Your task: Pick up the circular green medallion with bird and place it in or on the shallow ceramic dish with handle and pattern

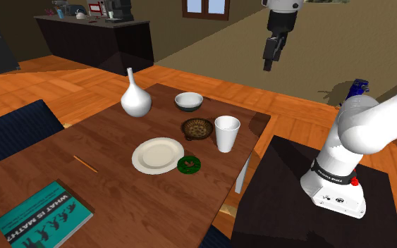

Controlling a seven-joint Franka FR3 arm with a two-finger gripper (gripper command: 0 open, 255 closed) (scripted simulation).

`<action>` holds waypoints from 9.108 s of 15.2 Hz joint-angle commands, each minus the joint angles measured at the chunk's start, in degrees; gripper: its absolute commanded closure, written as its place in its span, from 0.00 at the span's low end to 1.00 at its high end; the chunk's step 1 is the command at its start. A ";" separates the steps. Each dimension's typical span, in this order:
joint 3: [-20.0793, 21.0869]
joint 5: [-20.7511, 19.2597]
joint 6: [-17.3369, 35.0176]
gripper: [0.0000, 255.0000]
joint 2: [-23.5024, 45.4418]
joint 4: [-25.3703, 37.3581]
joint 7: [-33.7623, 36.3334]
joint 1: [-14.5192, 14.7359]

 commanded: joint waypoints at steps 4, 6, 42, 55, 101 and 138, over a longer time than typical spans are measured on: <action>0.53 0.75 5.51 0.00 2.95 -2.65 -1.06 1.31; 0.94 1.24 9.18 0.00 5.23 -4.10 -1.80 2.17; 9.36 -1.81 56.92 0.00 62.33 3.96 -8.92 13.63; 9.16 -2.21 57.95 1.00 63.35 3.93 -8.64 13.79; 1.19 2.90 37.54 1.00 55.82 17.01 -33.20 0.94; -1.24 2.92 44.61 0.00 65.68 19.76 -39.15 -2.51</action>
